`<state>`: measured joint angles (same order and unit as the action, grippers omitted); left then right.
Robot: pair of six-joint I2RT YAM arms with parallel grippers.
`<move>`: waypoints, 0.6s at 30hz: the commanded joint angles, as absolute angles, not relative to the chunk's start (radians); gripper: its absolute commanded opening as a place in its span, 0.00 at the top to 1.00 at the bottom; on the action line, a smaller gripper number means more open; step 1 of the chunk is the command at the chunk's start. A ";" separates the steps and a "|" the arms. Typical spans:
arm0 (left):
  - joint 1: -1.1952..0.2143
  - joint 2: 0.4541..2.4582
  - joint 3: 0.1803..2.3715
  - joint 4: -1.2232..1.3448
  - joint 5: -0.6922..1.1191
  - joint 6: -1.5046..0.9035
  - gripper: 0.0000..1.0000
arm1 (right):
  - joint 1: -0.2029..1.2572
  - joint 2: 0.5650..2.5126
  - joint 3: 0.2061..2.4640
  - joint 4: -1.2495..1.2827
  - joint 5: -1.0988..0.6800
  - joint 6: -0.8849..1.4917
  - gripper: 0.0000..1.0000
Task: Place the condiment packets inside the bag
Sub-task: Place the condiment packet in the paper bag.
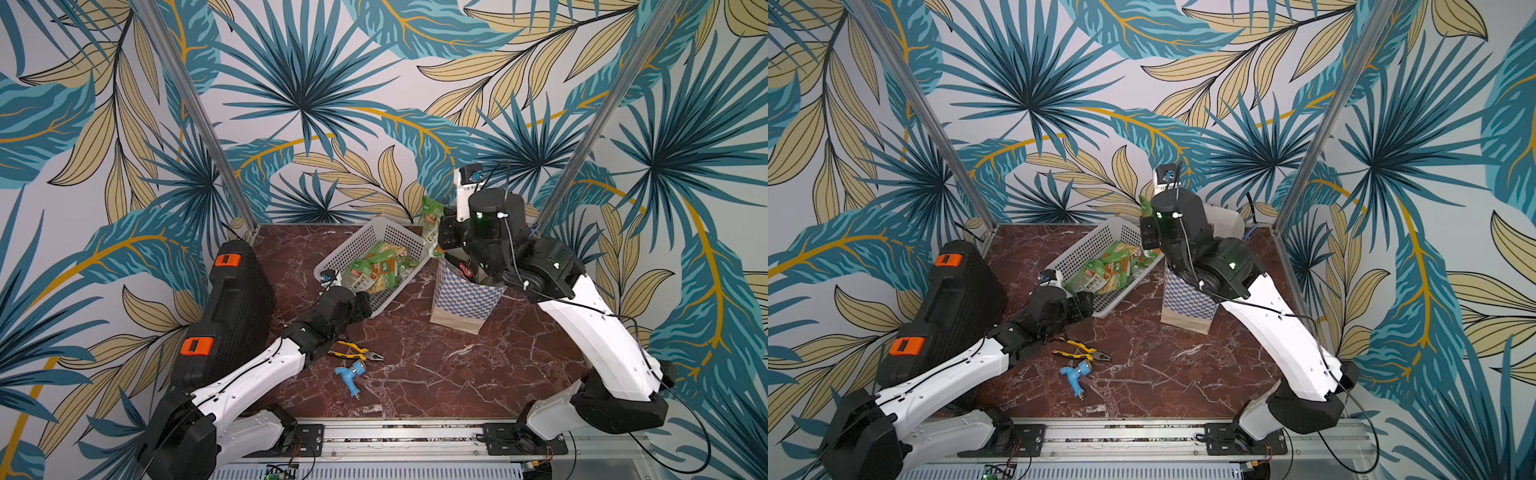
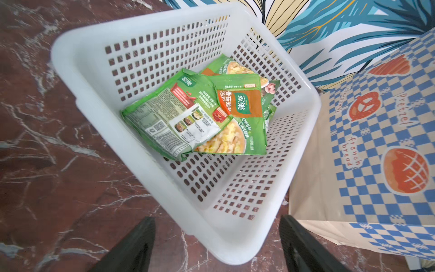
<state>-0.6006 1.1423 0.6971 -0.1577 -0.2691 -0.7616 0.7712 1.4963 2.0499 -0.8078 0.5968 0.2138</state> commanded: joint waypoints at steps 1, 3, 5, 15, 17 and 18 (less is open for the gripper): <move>-0.598 1.156 0.735 -0.187 -0.342 -0.715 0.11 | 0.729 1.461 2.048 -0.837 0.646 0.178 1.00; -0.598 1.167 0.740 -0.183 -0.363 -0.697 0.10 | 0.698 1.446 2.043 -0.842 0.641 0.178 1.00; -0.596 1.187 0.745 -0.186 -0.399 -0.688 0.09 | 0.659 1.435 2.034 -0.843 0.631 0.179 1.00; -0.487 1.236 0.750 -0.200 -0.332 -0.705 0.05 | 0.450 1.497 1.988 -0.792 0.456 0.225 1.00; -0.475 1.233 0.750 -0.204 -0.325 -0.707 0.05 | 0.421 1.532 1.986 -0.779 0.419 0.239 1.00; -0.473 1.231 0.750 -0.204 -0.324 -0.706 0.05 | 0.412 1.546 1.984 -0.773 0.402 0.243 1.00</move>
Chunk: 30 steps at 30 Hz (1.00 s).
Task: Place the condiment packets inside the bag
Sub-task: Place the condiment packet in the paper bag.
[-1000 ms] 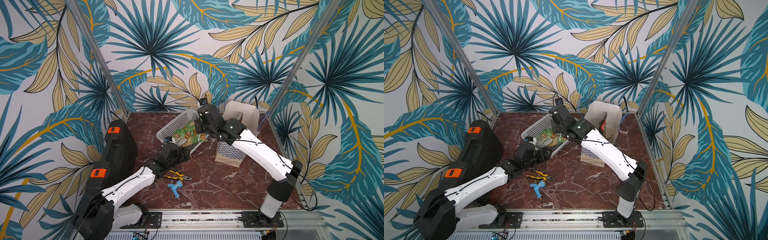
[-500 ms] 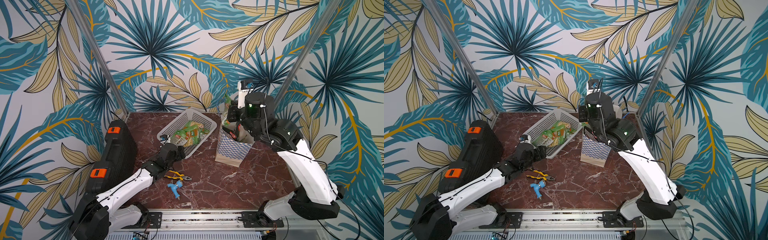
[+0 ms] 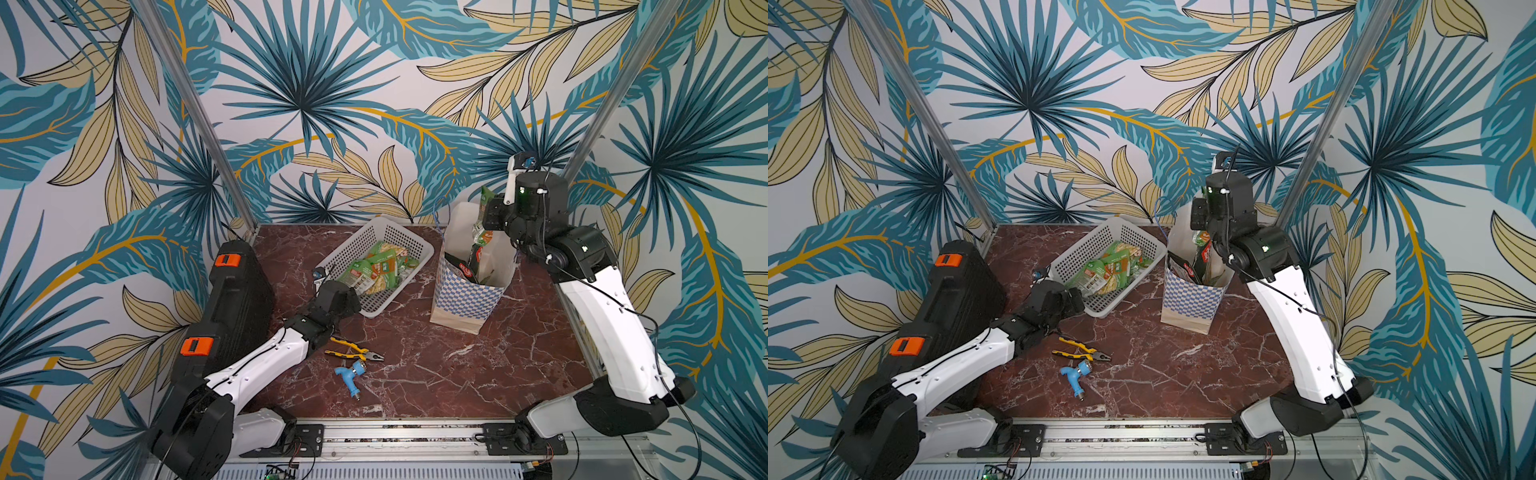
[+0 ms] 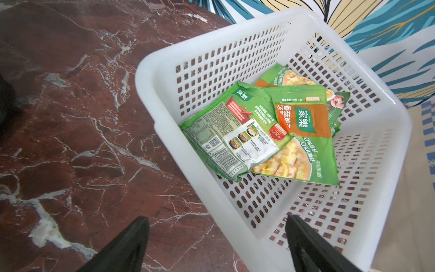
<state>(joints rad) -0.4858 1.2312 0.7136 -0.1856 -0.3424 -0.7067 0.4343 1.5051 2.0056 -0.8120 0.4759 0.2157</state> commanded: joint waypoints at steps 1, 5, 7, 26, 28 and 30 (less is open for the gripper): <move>-0.471 1.228 0.748 -0.204 -0.324 -0.704 0.04 | 0.399 1.568 1.981 -0.762 0.379 0.244 1.00; -0.469 1.223 0.748 -0.207 -0.325 -0.704 0.04 | 0.364 1.644 1.984 -0.746 0.328 0.264 1.00; -0.467 1.220 0.749 -0.208 -0.325 -0.704 0.04 | 0.351 1.676 1.982 -0.749 0.307 0.274 1.00; -0.432 1.217 0.732 -0.199 -0.357 -0.712 0.03 | 0.496 1.448 1.711 -0.732 0.230 0.320 0.42; -0.423 1.217 0.727 -0.200 -0.352 -0.717 0.03 | 0.537 1.442 1.694 -0.722 0.231 0.311 0.40; -0.409 1.218 0.722 -0.195 -0.338 -0.725 0.02 | 0.581 1.457 1.689 -0.718 0.230 0.299 0.40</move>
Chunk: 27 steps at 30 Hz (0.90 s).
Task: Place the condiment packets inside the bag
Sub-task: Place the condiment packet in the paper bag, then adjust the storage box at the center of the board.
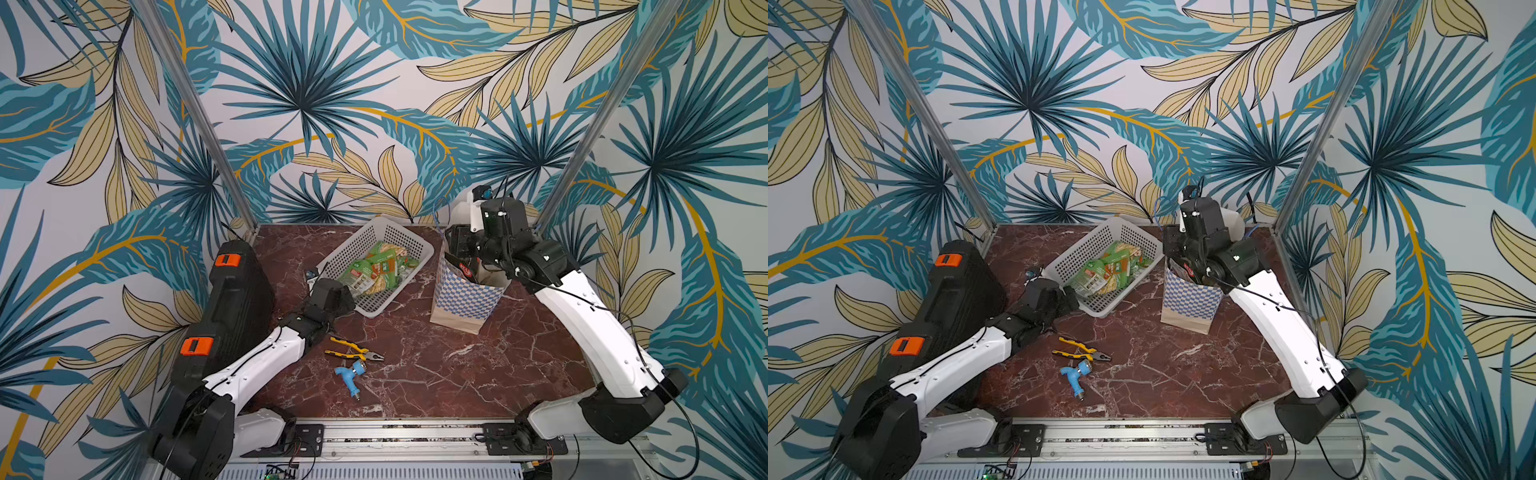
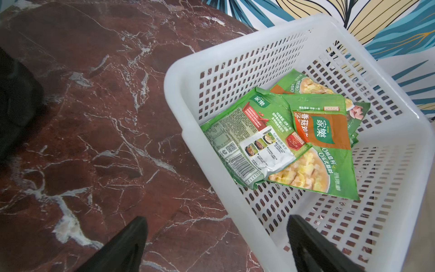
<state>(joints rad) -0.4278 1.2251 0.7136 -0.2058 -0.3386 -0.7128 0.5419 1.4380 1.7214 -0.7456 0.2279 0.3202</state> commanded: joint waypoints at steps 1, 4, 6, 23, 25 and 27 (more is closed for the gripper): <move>-0.401 1.218 0.720 -0.193 -0.330 -0.729 0.02 | 0.604 1.474 1.690 -0.718 0.232 0.295 0.40; -0.377 1.220 0.713 -0.193 -0.307 -0.744 0.02 | 0.666 1.530 1.695 -0.701 0.214 0.281 0.39; -0.360 1.218 0.707 -0.193 -0.287 -0.755 0.02 | 0.696 1.581 1.708 -0.693 0.196 0.277 0.39; -0.277 1.165 0.653 -0.185 -0.246 -0.815 0.02 | 0.798 2.079 1.925 -0.840 -0.018 0.289 0.42; -0.277 1.158 0.650 -0.185 -0.248 -0.815 0.02 | 0.839 2.082 1.881 -0.838 -0.043 0.287 0.43; -0.278 1.153 0.648 -0.183 -0.250 -0.814 0.02 | 0.854 2.074 1.837 -0.835 -0.062 0.286 0.43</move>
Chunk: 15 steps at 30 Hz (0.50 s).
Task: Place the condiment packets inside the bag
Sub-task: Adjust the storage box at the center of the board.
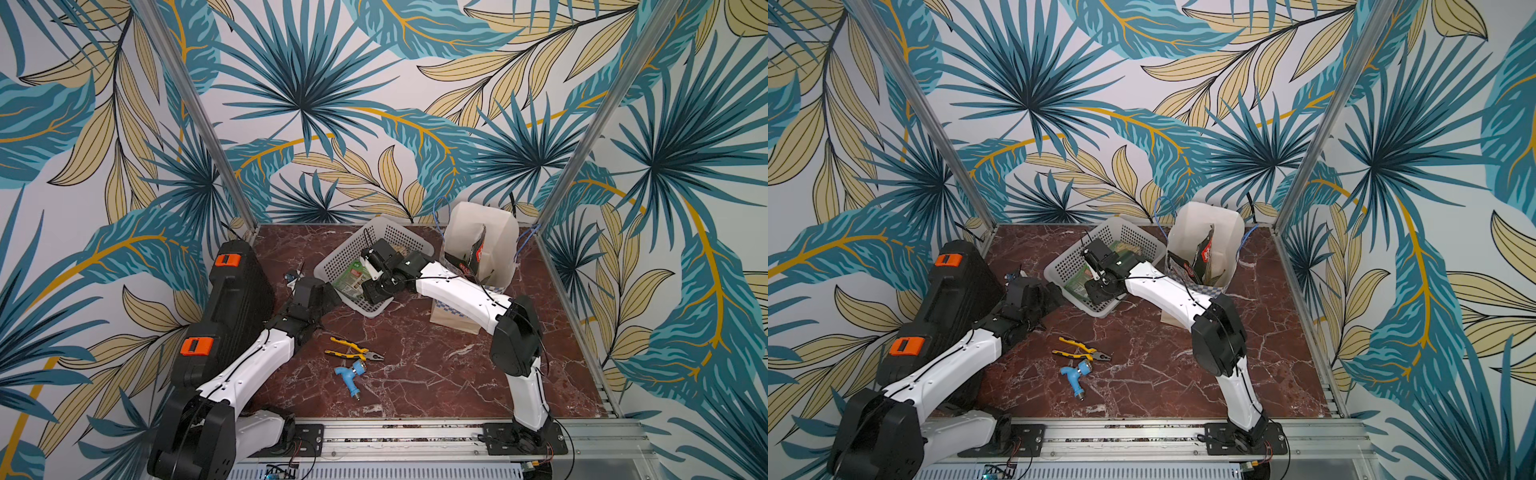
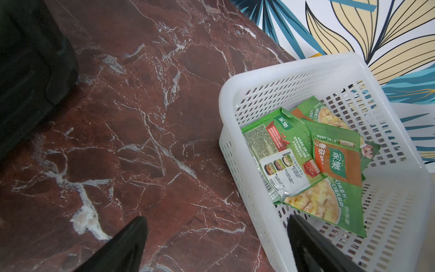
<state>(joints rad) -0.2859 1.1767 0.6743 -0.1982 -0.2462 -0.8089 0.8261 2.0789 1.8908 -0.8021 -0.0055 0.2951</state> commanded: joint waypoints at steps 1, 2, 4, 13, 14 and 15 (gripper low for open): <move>-0.278 1.152 0.647 -0.182 -0.249 -0.815 0.02 | 0.862 2.067 1.810 -0.830 -0.067 0.287 0.43; -0.278 1.151 0.646 -0.181 -0.249 -0.814 0.02 | 0.872 2.055 1.784 -0.825 -0.072 0.288 0.43; -0.276 1.150 0.646 -0.179 -0.245 -0.814 0.02 | 0.887 2.036 1.741 -0.816 -0.076 0.288 0.43; -0.276 1.155 0.647 -0.173 -0.221 -0.805 0.02 | 0.946 1.938 1.573 -0.800 -0.058 0.318 0.44; -0.277 1.155 0.648 -0.173 -0.218 -0.804 0.02 | 0.953 1.919 1.558 -0.799 -0.057 0.322 0.44; -0.277 1.155 0.648 -0.174 -0.215 -0.803 0.03 | 0.959 1.903 1.545 -0.795 -0.059 0.325 0.44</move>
